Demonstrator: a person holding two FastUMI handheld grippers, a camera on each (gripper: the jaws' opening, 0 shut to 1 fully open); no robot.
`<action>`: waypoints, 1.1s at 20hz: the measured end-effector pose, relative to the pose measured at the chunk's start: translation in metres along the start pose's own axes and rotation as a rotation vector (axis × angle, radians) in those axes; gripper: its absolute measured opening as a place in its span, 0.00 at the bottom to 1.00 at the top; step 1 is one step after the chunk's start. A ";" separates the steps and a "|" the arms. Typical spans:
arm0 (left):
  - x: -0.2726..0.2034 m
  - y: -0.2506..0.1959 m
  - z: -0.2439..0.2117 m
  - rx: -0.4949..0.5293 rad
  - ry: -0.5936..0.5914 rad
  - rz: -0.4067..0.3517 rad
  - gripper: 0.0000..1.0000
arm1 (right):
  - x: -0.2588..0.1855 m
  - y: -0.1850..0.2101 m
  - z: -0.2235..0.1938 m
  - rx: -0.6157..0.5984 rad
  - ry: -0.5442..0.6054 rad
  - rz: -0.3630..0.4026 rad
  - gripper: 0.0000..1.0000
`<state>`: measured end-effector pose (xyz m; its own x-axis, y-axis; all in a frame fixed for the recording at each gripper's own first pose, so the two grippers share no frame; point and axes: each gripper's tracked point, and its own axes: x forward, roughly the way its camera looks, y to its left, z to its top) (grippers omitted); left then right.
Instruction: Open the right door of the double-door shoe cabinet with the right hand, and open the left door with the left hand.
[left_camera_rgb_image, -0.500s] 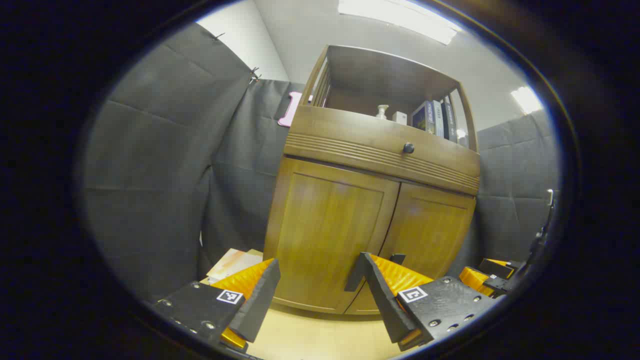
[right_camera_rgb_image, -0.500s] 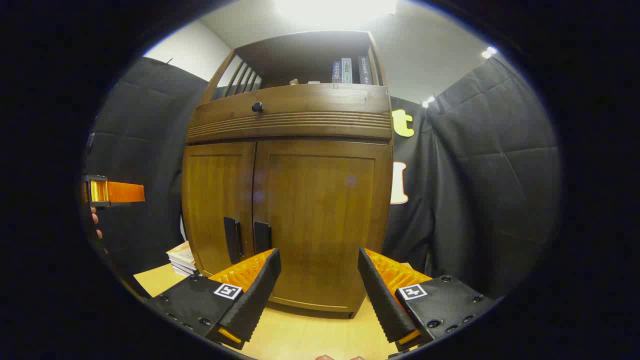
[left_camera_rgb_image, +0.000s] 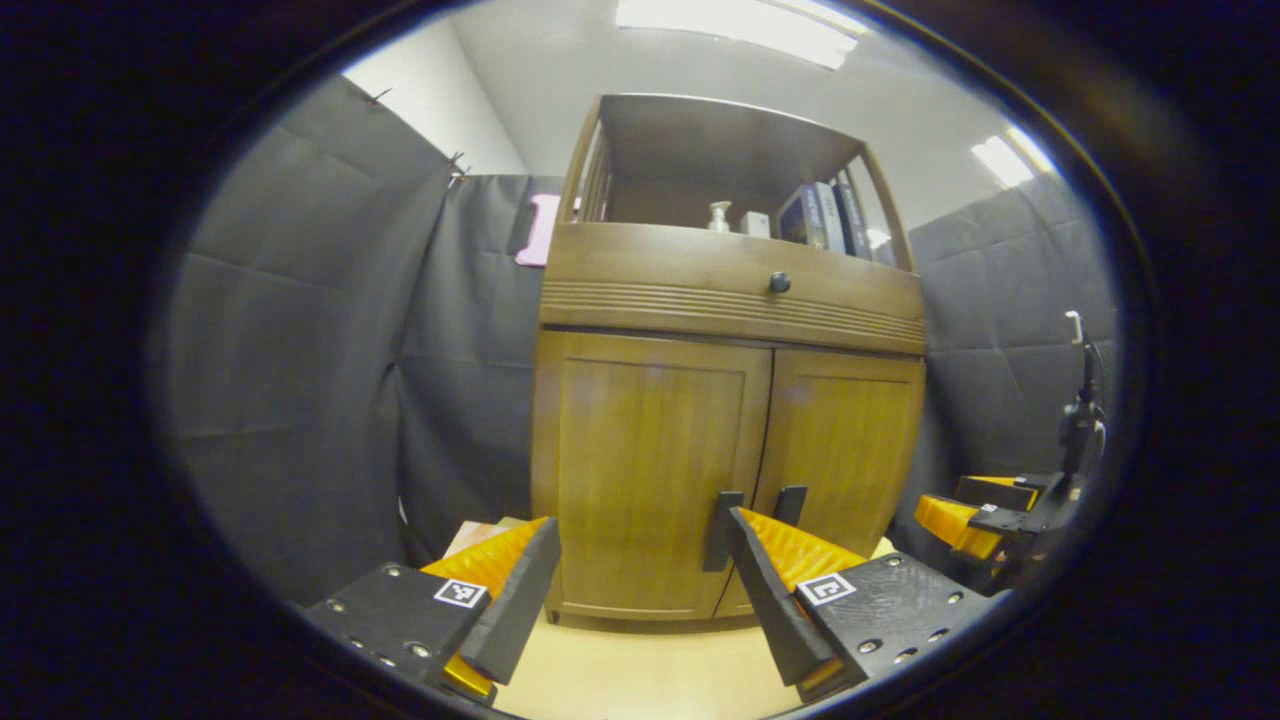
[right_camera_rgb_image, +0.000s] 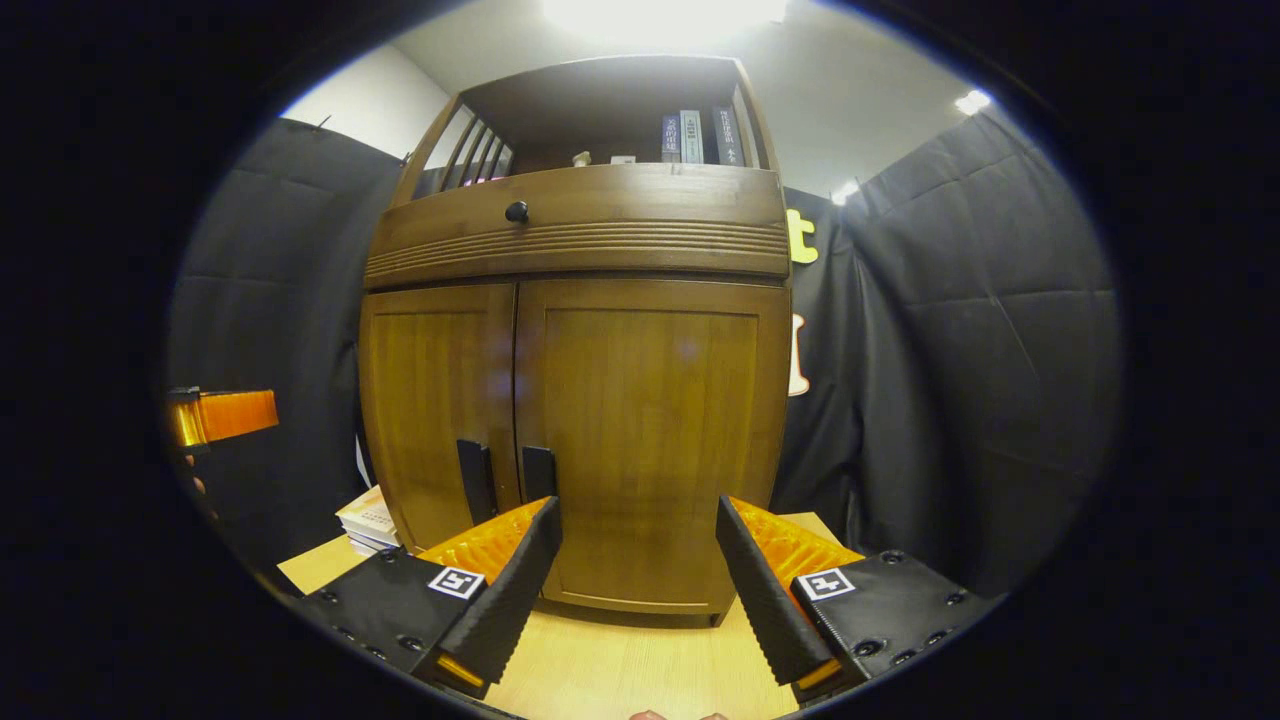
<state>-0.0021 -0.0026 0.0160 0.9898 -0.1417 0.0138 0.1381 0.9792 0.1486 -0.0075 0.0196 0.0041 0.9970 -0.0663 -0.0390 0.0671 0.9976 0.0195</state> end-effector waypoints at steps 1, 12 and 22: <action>0.002 0.003 0.002 0.003 -0.009 -0.006 0.98 | -0.002 0.001 -0.001 0.002 -0.008 -0.015 0.97; -0.020 0.015 -0.040 -0.039 0.044 -0.010 0.98 | -0.008 0.021 -0.013 0.012 0.026 -0.046 0.97; -0.029 0.005 -0.072 0.010 0.075 -0.103 0.98 | 0.058 0.048 0.029 0.078 -0.037 -0.046 0.97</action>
<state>-0.0279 0.0167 -0.0550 0.9703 -0.2296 -0.0762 0.2390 0.9586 0.1550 0.0551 0.0626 0.0320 0.9934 -0.1142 -0.0045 0.1141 0.9887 0.0967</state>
